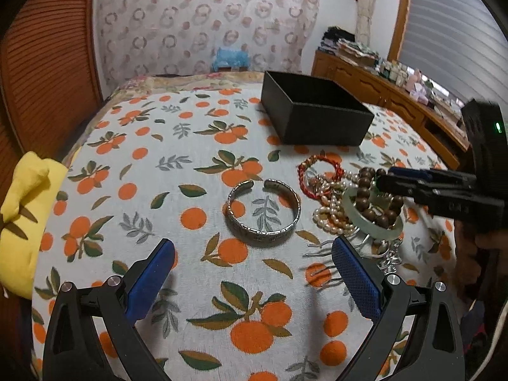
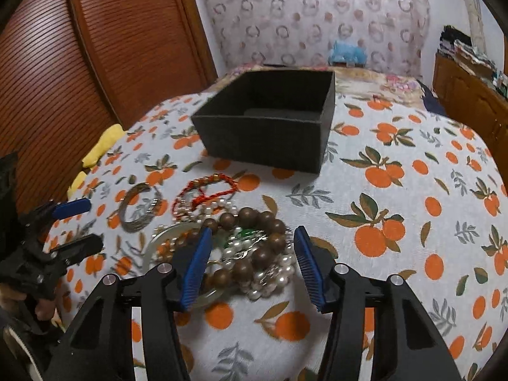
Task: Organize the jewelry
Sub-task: 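Reach the right gripper into the pile and grasp the brown bead bracelet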
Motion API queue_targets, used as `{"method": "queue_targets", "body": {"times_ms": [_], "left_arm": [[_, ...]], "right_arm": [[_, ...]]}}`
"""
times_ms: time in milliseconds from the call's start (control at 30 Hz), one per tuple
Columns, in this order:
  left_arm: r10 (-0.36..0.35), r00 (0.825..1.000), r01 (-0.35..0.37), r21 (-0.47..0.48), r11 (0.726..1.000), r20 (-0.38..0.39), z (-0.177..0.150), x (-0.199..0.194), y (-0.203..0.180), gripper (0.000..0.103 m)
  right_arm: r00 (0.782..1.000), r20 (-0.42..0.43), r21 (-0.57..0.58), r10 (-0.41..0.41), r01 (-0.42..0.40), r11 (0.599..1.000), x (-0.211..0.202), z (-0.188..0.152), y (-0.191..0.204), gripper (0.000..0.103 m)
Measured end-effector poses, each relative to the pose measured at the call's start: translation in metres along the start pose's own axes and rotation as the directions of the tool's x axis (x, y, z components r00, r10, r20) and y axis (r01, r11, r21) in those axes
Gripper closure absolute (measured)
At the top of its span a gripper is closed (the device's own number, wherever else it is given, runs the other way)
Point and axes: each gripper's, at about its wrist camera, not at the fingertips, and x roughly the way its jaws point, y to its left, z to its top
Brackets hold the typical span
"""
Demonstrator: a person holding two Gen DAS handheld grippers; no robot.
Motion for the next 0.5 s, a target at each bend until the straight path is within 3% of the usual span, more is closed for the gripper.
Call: {"method": "queue_targets", "body": {"times_ms": [100, 200, 267, 500], "left_arm": [[0.017, 1.000, -0.017, 0.023, 1.000, -0.019, 0.003, 0.008, -0.001, 0.008], [0.022, 0.999, -0.021, 0.039, 0.999, -0.032, 0.006, 0.013, 0.000, 0.008], [0.017, 0.999, -0.015, 0.047, 0.999, -0.044, 0.009, 0.017, 0.001, 0.008], [-0.012, 0.997, 0.017, 0.065, 0.998, -0.079, 0.017, 0.029, -0.001, 0.008]], "right_arm": [[1.000, -0.026, -0.003, 0.007, -0.007, 1.000, 0.005, 0.002, -0.002, 0.055], [1.000, -0.009, -0.015, 0.023, -0.023, 1.000, -0.001, 0.004, 0.000, 0.068], [1.000, 0.007, -0.028, 0.029, -0.029, 0.999, -0.005, 0.006, 0.000, 0.084], [0.996, 0.056, -0.069, 0.075, -0.071, 0.995, -0.024, 0.016, 0.005, 0.086]]}}
